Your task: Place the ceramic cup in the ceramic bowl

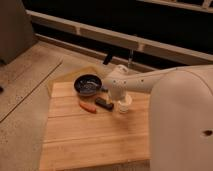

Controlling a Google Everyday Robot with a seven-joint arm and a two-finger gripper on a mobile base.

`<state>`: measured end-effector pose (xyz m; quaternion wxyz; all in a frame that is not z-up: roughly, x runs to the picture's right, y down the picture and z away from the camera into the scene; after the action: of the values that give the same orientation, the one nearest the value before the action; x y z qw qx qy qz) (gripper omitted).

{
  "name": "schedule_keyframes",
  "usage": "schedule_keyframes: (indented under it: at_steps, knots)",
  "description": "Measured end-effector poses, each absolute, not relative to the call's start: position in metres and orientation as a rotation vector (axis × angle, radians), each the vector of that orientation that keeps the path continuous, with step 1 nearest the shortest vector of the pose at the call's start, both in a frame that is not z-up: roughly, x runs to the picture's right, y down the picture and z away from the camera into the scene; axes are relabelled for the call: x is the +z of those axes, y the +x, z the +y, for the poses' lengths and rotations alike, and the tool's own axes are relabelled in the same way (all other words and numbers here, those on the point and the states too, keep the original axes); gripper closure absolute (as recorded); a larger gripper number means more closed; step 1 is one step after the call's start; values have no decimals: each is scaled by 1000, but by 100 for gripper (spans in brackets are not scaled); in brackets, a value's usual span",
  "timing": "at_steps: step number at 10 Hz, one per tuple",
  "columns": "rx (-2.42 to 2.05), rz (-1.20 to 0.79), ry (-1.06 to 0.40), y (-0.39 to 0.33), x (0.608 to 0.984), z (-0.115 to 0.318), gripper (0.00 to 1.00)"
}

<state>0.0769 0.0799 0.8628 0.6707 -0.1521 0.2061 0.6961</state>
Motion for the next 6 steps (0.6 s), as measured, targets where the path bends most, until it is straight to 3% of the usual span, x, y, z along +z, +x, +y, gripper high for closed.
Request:
schedule_keyframes:
  at_steps: [4,6]
  knots:
    - [1562,509,-333,92,863,71,88]
    - [1566,521,-323,95,859,68,100]
